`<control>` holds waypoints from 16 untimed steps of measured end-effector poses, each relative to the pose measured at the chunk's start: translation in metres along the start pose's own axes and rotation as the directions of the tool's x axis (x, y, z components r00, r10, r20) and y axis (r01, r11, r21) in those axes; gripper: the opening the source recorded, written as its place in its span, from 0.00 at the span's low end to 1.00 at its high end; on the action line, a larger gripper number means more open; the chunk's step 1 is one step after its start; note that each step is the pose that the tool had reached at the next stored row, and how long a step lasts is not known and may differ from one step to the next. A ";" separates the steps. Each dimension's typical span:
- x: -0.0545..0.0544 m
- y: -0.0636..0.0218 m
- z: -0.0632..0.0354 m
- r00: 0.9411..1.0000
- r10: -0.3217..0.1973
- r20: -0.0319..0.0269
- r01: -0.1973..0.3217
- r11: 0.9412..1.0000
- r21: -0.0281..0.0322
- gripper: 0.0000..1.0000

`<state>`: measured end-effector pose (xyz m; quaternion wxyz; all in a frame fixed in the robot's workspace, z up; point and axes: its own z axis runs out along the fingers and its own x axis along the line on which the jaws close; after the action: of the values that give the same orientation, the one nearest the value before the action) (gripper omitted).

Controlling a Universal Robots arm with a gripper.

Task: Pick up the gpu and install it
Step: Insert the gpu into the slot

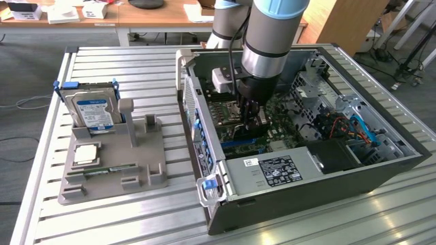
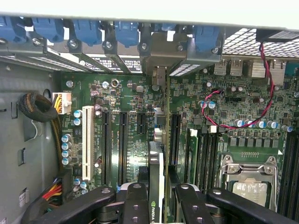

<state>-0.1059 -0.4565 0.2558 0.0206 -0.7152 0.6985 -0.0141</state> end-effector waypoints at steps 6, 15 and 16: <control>0.000 0.0000 0.0000 1.000 0.000 0.000 0.000 1.000 -0.001 0.27; 0.000 -0.0017 0.0001 1.000 0.000 0.000 0.000 1.000 -0.002 0.27; 0.000 -0.0021 0.0001 1.000 0.000 0.000 0.000 1.000 -0.002 0.27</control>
<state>-0.1037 -0.4565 0.2559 0.0200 -0.7152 0.6985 -0.0132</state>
